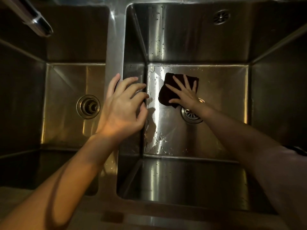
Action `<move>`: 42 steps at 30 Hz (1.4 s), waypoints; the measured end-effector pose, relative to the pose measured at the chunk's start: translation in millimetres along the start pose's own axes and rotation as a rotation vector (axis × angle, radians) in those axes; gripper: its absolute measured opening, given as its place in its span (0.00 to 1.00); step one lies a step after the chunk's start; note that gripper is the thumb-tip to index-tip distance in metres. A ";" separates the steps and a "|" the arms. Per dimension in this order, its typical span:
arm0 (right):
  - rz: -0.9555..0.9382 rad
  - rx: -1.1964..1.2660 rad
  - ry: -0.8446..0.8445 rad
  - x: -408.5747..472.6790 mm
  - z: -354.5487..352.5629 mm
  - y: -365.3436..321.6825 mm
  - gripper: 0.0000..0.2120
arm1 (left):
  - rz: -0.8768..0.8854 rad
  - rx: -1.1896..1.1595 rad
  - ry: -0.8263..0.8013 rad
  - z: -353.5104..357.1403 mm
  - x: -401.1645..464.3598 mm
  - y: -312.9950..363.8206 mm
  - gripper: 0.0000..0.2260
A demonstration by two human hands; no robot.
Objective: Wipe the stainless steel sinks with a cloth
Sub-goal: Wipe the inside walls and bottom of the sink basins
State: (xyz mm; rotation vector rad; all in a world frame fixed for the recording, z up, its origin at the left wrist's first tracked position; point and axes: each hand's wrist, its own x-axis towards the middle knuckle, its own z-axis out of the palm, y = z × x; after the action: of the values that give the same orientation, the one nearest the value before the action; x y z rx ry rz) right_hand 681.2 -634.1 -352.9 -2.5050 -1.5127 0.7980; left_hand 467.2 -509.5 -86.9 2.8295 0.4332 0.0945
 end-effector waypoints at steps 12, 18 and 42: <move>-0.015 -0.018 -0.061 49.4 -20.3 -31.8 0.35 | -0.008 0.001 -0.018 -2.7 -0.7 1.8 0.12; 0.000 0.065 0.024 35.2 -9.3 -39.6 0.32 | -0.016 0.001 -0.046 -3.6 0.8 3.4 0.12; -0.027 -0.005 0.001 13.9 7.3 -40.8 0.25 | -0.019 -0.038 -0.022 -6.0 -1.2 2.7 0.09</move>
State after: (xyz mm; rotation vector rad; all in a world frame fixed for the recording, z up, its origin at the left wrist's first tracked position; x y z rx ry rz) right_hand 650.3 -603.2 -350.1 -2.4833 -1.5466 0.7899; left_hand 466.2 -510.8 -80.3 2.7856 0.4491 0.0676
